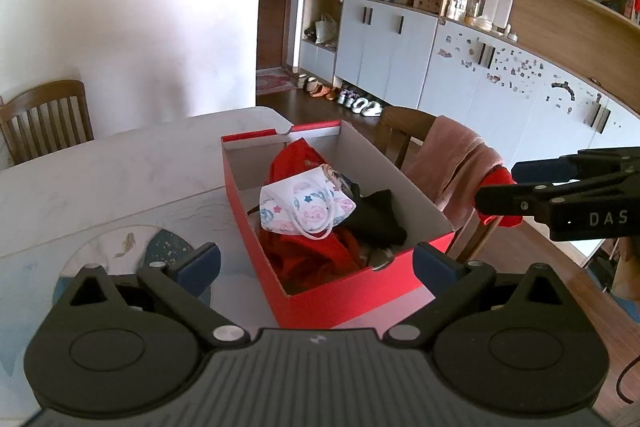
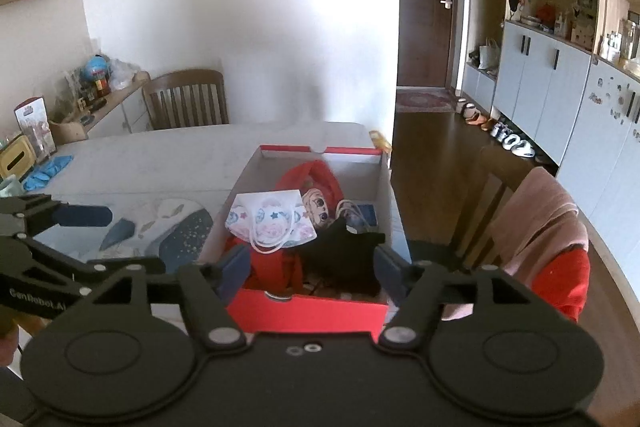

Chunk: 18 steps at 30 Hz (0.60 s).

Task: Organize objects

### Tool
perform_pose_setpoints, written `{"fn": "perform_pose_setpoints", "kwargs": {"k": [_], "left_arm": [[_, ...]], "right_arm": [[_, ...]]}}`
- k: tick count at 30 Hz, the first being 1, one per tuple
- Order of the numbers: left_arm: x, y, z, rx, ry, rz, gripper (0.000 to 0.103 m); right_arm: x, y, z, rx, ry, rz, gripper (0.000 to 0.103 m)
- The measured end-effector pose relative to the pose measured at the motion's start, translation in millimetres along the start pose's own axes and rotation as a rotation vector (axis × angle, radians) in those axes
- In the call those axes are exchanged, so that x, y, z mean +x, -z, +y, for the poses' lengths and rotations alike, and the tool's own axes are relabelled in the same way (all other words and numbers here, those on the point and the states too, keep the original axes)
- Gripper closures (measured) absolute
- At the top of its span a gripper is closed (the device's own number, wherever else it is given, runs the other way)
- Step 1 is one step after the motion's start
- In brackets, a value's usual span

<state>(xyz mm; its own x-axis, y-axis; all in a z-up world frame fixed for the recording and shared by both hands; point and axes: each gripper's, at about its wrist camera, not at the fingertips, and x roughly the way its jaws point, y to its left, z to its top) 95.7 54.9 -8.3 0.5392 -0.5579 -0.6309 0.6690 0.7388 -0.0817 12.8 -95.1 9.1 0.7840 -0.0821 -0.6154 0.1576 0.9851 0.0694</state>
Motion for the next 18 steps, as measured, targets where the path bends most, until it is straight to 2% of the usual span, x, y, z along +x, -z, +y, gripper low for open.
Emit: {"fn": "perform_pose_setpoints", "kwargs": {"k": [9,18], "left_arm": [[-6.5,4.1,-2.2,-0.018,-0.046,-0.018,0.000],[-3.2,4.2,-0.6,-0.013,-0.064,0.002,0.000]], "right_arm": [[-9.3,6.9,-7.6,0.027,0.000,-0.010,0.031],[-9.6,9.5,-4.4,0.022,-0.003,-0.007,0.031]]}}
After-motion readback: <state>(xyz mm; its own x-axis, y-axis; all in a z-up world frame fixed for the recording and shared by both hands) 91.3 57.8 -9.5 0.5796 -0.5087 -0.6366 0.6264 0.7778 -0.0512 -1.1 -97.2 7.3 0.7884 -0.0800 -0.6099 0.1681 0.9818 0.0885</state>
